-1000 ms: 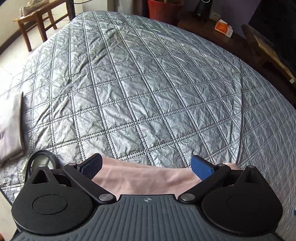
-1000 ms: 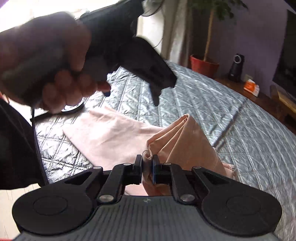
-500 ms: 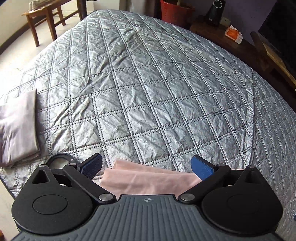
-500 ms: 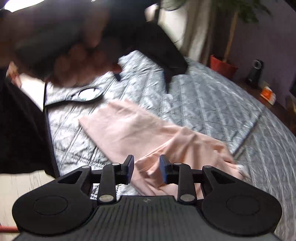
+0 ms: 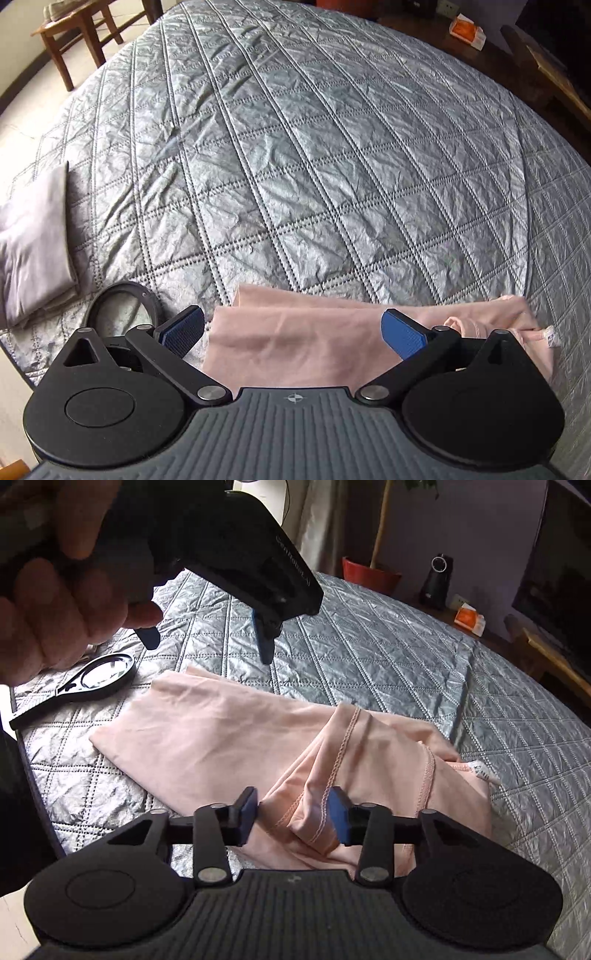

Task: Fold clothes
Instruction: 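Lift the gripped pink garment end with the right tool and fold it over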

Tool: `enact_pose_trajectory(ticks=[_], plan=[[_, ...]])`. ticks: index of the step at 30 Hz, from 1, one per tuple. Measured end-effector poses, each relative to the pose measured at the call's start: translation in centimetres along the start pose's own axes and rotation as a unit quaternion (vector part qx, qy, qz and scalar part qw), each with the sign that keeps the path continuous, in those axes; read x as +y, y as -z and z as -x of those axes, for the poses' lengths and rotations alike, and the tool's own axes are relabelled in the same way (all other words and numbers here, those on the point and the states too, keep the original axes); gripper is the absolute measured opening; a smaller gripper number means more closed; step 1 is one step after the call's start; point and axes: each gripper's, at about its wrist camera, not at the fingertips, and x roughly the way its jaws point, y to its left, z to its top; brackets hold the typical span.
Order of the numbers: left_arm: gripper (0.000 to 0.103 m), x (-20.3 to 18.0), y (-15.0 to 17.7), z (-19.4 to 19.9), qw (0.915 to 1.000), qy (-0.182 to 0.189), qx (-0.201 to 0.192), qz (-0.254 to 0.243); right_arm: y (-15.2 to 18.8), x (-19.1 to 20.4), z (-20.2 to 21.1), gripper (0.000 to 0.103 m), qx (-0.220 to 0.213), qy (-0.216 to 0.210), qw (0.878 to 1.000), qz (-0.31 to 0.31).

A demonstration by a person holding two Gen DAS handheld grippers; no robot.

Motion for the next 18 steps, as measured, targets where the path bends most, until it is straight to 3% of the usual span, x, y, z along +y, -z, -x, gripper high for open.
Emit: enact_pose_trajectory(ticks=[5, 15, 16, 18], plan=[[0.103, 0.2, 0.3, -0.7, 0.9995, 0.018, 0.024, 0.010, 0.0, 0.9, 0.3, 0.008, 0.003, -0.001, 0.999, 0.050], [0.103, 0.2, 0.4, -0.6, 0.9997, 0.012, 0.023, 0.005, 2.1, 1.7, 3.0, 0.010, 0.049, -0.019, 0.980, 0.190], [0.103, 0.4, 0.3, -0.6, 0.9996, 0.012, 0.022, 0.008, 1.9, 1.6, 3.2, 0.011, 0.051, -0.023, 0.980, 0.190], [0.103, 1.0, 0.0, -0.4, 0.9995, 0.013, 0.019, 0.020, 1.0, 0.2, 4.7, 0.012, 0.029, -0.059, 0.991, 0.120]])
